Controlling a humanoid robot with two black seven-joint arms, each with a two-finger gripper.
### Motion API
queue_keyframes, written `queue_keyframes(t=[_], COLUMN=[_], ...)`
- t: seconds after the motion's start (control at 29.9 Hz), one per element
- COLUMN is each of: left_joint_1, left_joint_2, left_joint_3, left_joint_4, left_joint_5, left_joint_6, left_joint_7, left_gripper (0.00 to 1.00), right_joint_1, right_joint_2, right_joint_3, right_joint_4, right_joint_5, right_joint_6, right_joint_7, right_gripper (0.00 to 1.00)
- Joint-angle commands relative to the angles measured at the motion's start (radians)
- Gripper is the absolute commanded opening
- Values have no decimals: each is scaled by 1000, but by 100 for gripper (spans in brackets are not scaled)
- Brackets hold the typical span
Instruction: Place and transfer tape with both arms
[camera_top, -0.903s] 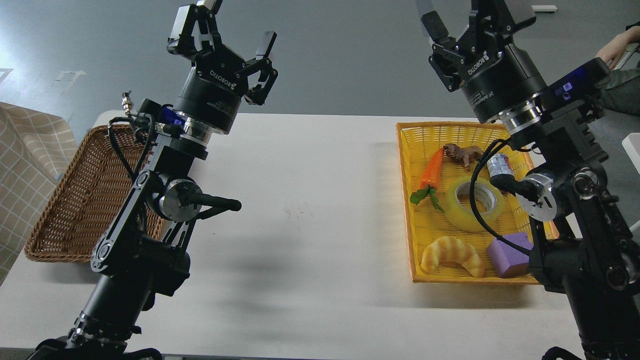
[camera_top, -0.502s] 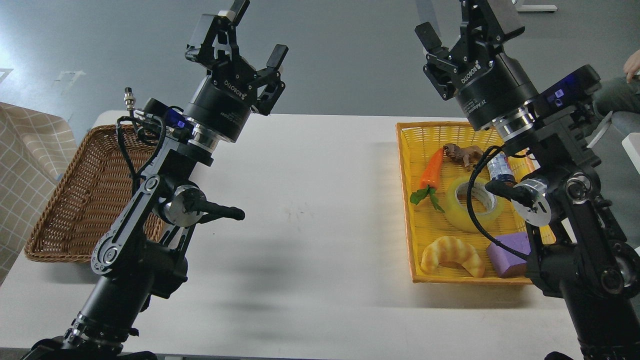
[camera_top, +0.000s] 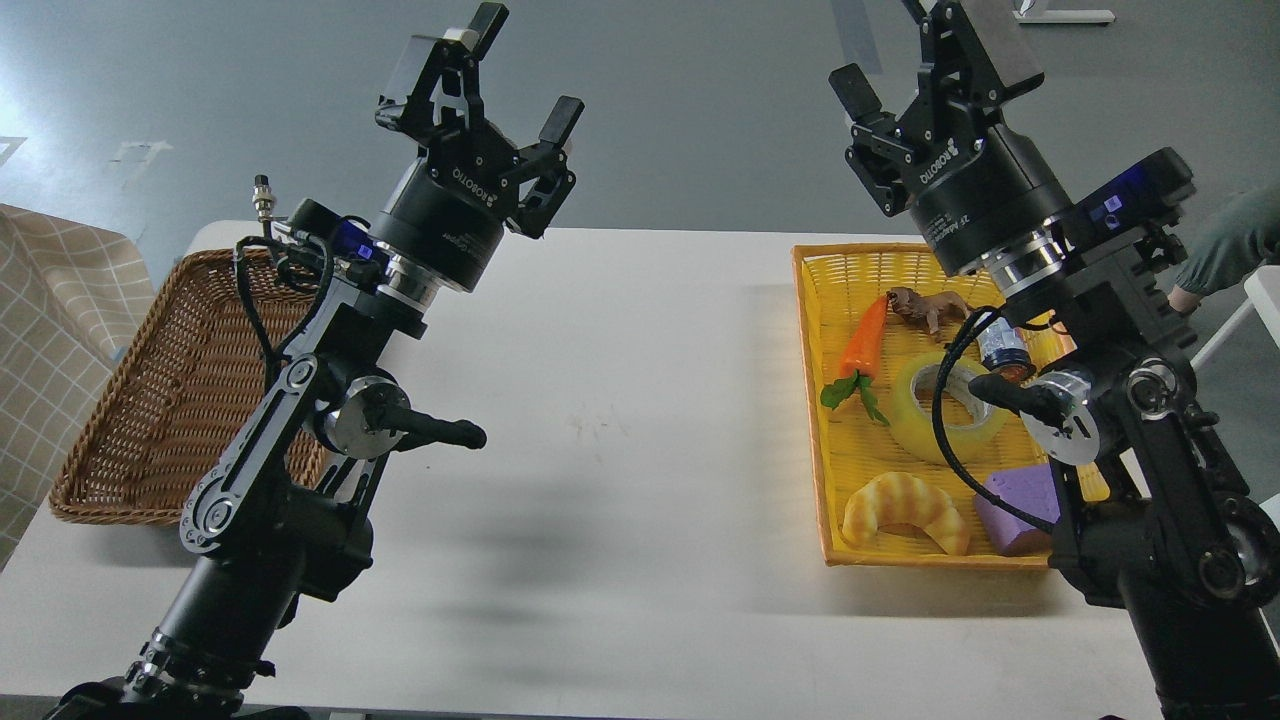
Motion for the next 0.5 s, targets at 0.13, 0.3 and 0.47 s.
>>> queue_keyframes(t=[0.13, 0.3, 0.47], left_joint_1=[-4, 7, 10], left_joint_2=[0, 0, 2], left_joint_3=[0, 0, -1], left_joint_4=[-8, -6, -8], left_joint_5=[0, 1, 1], left_joint_6=[-3, -3, -3], left_joint_7=[-2, -5, -3], left_gripper=[98, 98, 98], right_joint_1=[-22, -28, -31], right_joint_2=[0, 0, 0], right_joint_3=[-9, -11, -11], right_joint_4=[19, 22, 21], right_joint_5=[1, 1, 1], right_joint_6=[6, 5, 5], right_joint_7=[3, 3, 3], right_gripper=[100, 100, 100])
